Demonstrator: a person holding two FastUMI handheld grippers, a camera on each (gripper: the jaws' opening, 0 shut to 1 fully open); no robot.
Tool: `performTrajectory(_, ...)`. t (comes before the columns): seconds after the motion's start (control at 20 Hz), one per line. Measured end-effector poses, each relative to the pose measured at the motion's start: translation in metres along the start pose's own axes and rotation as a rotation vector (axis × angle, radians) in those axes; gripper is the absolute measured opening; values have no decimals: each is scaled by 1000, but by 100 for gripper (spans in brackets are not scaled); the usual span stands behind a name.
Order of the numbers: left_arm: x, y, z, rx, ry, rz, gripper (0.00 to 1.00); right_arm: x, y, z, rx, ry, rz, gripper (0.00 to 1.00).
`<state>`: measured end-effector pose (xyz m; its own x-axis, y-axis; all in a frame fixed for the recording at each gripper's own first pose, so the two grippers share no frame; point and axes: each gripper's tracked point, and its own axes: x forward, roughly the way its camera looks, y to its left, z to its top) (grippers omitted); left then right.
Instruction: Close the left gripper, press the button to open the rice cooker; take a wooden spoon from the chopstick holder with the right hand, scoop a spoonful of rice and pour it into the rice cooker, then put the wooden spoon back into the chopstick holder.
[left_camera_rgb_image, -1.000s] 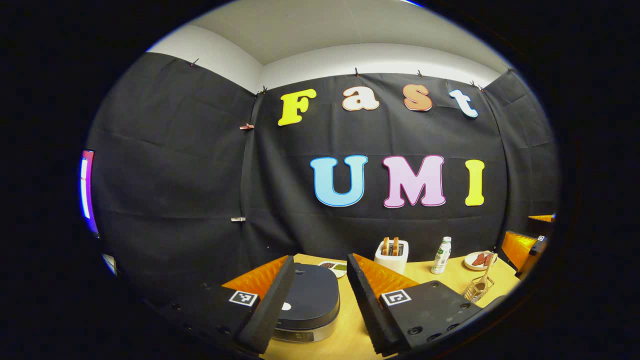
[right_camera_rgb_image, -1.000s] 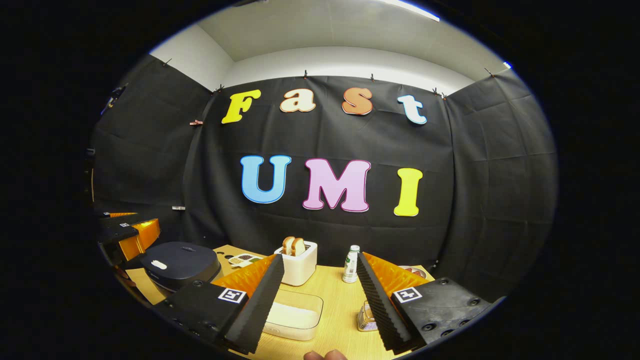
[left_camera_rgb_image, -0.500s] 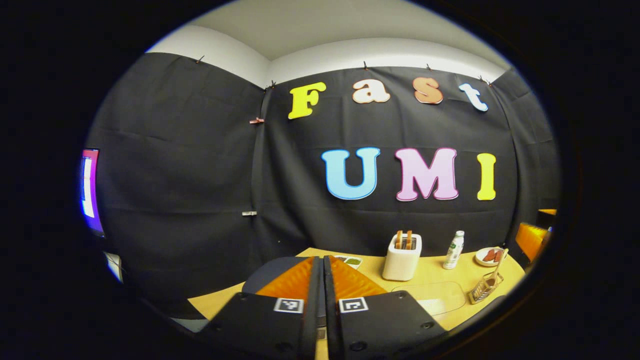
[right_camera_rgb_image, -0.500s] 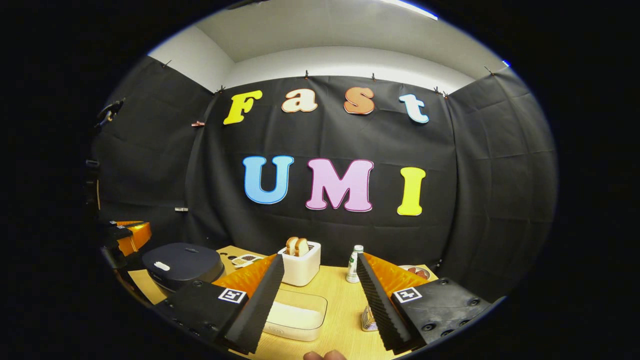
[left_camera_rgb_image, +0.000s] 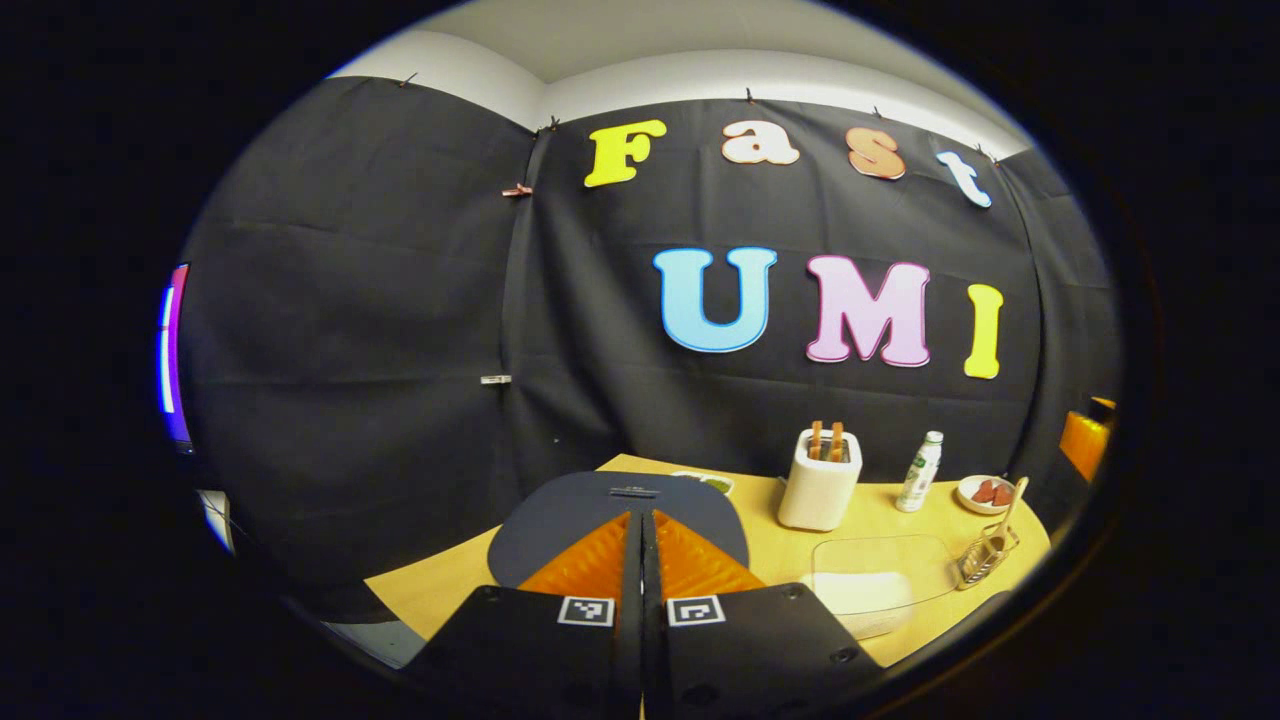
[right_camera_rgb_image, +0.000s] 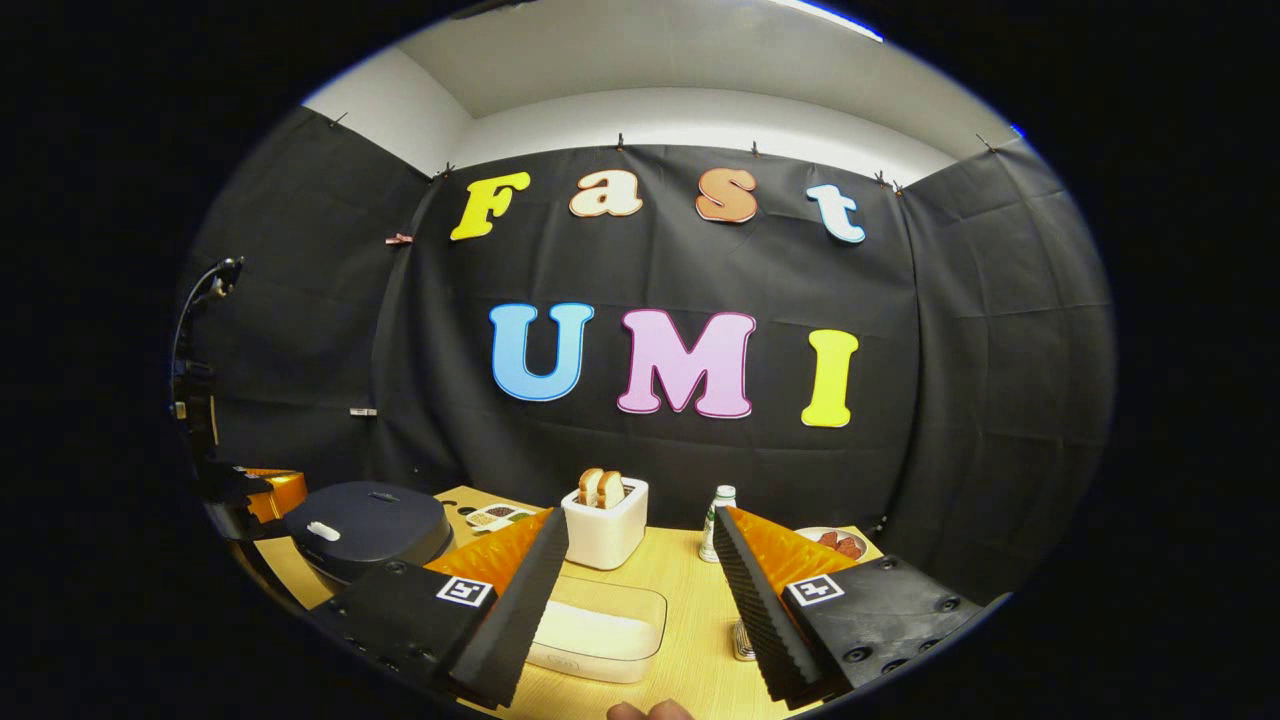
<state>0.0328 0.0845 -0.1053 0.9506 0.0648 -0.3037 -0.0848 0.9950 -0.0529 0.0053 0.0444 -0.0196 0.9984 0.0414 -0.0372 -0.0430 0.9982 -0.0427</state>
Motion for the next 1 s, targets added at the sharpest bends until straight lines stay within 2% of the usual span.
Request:
performTrajectory(0.2, 21, 7, -38, -19, 127, -15, 5, 6, 9, -2, 3, 1, -3, 91)
performTrajectory(0.45, 32, 9, -62, -23, 206, -38, 5, 12, 11, -6, -13, 5, -16, 91)
performTrajectory(1.0, 33, 15, -72, -45, 224, -36, 6, 14, 5, -7, -5, 8, -23, 91)
